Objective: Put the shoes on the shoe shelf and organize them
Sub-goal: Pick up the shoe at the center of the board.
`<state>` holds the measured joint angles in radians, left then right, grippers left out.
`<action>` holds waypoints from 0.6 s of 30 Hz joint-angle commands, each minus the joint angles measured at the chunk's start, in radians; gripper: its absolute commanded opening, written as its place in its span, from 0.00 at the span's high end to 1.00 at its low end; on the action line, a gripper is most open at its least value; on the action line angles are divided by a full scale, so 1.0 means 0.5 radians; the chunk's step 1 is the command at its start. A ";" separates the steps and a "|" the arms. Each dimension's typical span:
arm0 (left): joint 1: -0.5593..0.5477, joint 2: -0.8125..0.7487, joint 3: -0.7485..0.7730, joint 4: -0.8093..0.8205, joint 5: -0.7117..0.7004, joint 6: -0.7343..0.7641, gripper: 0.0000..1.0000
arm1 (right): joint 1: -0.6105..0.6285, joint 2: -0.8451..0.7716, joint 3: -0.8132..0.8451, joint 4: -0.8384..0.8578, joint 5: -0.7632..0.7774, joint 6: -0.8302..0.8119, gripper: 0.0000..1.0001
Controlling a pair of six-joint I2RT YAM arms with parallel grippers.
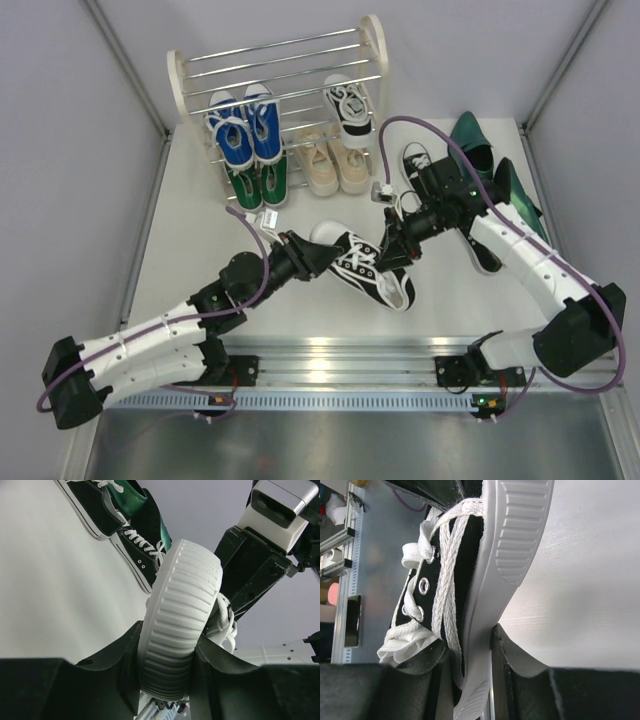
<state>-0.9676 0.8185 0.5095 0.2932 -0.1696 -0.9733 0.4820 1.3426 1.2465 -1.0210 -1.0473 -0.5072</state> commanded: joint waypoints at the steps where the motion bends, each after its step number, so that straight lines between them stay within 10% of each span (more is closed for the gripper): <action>1: 0.055 -0.026 0.000 0.117 -0.047 -0.072 1.00 | 0.012 -0.013 0.154 -0.053 -0.072 -0.127 0.97; 3: 0.061 -0.078 -0.031 0.101 -0.081 -0.072 1.00 | 0.012 0.002 0.185 -0.090 -0.029 -0.194 0.94; 6: 0.073 -0.185 -0.105 0.061 -0.142 -0.139 1.00 | 0.012 0.015 0.271 -0.161 0.100 -0.308 0.41; 8: 0.088 -0.241 -0.132 -0.043 -0.198 -0.173 1.00 | 0.009 0.003 0.342 -0.173 0.250 -0.375 0.25; 14: 0.113 -0.373 -0.203 -0.325 -0.320 -0.345 1.00 | -0.010 -0.111 0.498 -0.228 0.319 -0.647 0.07; 18: 0.113 -0.425 -0.313 -0.274 -0.370 -0.529 1.00 | -0.007 -0.310 0.315 -0.535 -0.074 -1.518 0.00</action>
<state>-0.9146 0.6437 0.3683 0.0780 -0.3138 -1.1229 0.4820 1.2900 1.4326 -1.1580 -0.9401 -0.9005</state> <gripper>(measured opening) 0.399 0.991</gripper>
